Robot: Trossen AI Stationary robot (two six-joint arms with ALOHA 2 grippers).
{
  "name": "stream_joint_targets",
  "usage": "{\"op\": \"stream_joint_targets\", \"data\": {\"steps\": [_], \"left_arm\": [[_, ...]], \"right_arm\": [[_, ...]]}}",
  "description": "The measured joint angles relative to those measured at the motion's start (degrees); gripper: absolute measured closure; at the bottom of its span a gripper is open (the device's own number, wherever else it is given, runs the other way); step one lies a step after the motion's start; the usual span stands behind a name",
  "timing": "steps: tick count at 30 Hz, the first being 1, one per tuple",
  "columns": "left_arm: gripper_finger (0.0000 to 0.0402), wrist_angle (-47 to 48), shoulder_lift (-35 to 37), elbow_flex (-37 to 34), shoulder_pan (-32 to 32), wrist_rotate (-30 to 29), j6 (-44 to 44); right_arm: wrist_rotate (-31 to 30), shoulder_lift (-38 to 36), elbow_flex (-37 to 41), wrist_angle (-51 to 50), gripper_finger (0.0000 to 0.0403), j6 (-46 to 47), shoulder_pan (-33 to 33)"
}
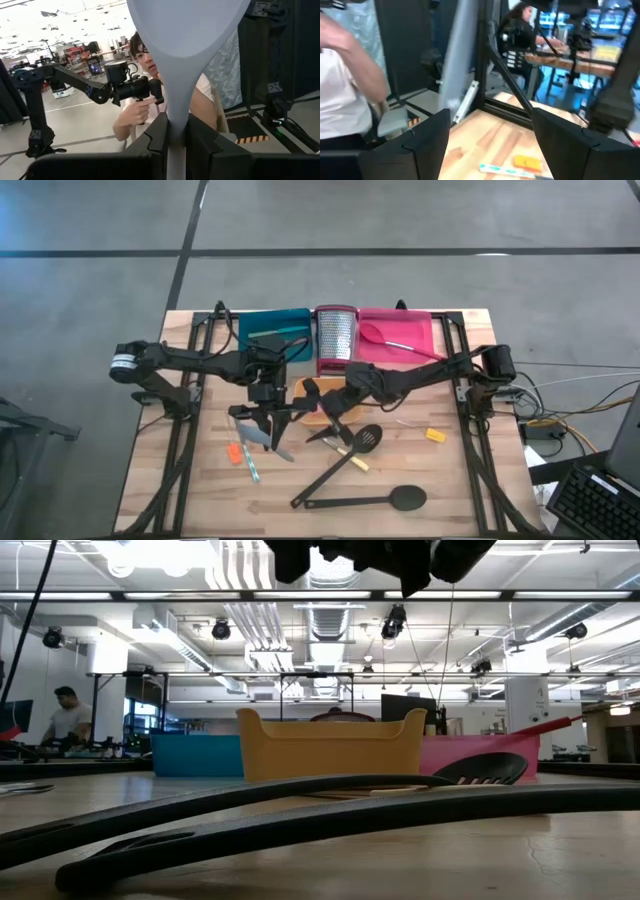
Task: Pick & Place Kitchen Items
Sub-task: Put the gray serving spoon into the pink bin
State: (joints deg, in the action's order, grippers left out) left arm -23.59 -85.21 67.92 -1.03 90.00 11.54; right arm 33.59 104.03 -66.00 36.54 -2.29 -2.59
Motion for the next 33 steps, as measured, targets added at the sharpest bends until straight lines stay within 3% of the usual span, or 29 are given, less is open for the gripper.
{"op": "stream_joint_targets", "data": {"steps": [10, 14, 20, 24, 29, 33], "left_arm": [[0.0360, -0.1, 0.0, 0.0, 0.0, 0.0, -2.0], [0.0360, -0.3, 0.1, 0.8, 0.0, 0.0, -4.2], [0.0360, -0.4, 0.2, 1.2, -0.4, 0.0, -6.8], [0.0360, -0.3, 0.2, 1.2, 0.0, 0.0, -9.9], [0.0360, -0.4, 0.2, 1.2, 1.1, 0.0, -14.1], [0.0360, -0.4, 0.1, 1.2, 1.2, 0.0, -14.2]], "right_arm": [[-0.9, 2.8, 0.0, 5.6, 0.0113, 3.3, -1.0], [-5.1, 4.5, 0.0, 5.9, 0.0122, 3.4, -0.9], [-4.8, 8.5, -4.1, 8.1, 0.0142, 3.9, -0.9], [0.7, 11.2, -6.7, 6.8, 0.0151, 5.8, -0.6], [14.0, 12.5, -8.0, 5.5, 0.0153, 7.7, 0.0], [12.4, 12.3, -9.3, 7.3, 0.0142, 7.9, 0.0]]}}
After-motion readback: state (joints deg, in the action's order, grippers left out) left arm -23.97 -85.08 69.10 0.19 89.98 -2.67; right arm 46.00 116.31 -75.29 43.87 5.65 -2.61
